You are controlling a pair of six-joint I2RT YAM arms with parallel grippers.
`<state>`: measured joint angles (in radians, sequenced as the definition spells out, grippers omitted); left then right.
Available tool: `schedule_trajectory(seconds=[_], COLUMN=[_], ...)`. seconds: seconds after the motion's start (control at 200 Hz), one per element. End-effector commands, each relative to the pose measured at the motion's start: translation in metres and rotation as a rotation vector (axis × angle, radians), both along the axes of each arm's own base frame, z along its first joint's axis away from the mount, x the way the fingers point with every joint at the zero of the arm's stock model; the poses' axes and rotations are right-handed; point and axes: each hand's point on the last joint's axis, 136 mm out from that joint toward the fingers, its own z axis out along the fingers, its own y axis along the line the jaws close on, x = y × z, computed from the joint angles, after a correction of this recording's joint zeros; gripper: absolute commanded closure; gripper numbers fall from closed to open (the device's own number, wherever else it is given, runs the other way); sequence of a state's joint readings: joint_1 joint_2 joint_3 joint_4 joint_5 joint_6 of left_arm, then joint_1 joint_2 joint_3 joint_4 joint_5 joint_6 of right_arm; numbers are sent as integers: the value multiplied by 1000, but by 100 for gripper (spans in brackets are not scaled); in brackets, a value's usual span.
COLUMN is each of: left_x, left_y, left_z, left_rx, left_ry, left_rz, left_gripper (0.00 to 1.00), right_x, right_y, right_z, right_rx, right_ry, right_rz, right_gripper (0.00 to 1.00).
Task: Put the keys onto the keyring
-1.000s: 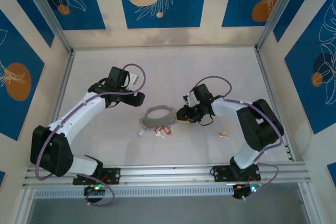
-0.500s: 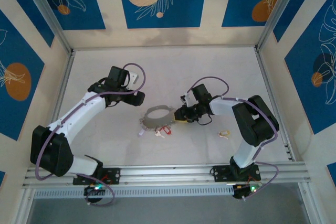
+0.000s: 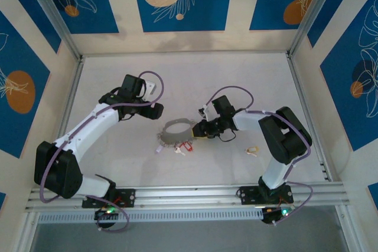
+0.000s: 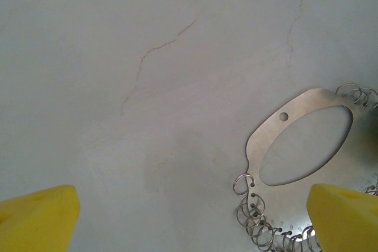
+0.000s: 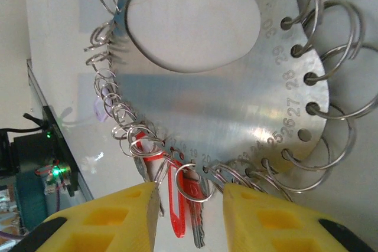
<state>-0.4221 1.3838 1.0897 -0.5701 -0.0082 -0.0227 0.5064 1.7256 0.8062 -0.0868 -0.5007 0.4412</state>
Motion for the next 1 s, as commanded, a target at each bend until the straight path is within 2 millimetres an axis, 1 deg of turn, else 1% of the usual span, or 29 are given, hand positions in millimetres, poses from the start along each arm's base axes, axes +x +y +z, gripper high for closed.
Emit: schedule_trajectory(seconds=[0.0, 0.135, 0.24, 0.365, 0.575, 0.675, 0.785, 0.885, 0.995], left_x=[-1, -1, -1, -2, -2, -3, -2, -3, -3], left_y=[-4, -4, -5, -4, -4, -5, -5, -7, -7], left_z=[6, 6, 6, 6, 6, 6, 7, 6, 5], left_rx=[-4, -4, -5, -6, -6, -6, -8, -12, -14], left_ry=[5, 7, 10, 10, 8, 16, 7, 17, 14], left_rz=[-27, -28, -31, -28, -27, -32, -31, -36, -34], left_gripper=[1, 1, 1, 1, 2, 1, 1, 1, 1], right_x=[-6, -8, -6, 0, 6, 7, 6, 2, -3], right_y=[-2, -4, -4, -4, -7, -9, -10, -2, 7], right_z=[-1, -9, -15, -16, -9, -8, -12, -16, -14], right_rx=[-46, -115, -140, -191, -236, -237, -240, -201, -151], right_ry=[-20, -47, -59, -99, -177, -207, -206, -191, -163], right_rz=[33, 36, 26, 10, -9, -27, -34, -19, 2], right_gripper=[64, 63, 61, 60, 60, 60, 60, 60, 60])
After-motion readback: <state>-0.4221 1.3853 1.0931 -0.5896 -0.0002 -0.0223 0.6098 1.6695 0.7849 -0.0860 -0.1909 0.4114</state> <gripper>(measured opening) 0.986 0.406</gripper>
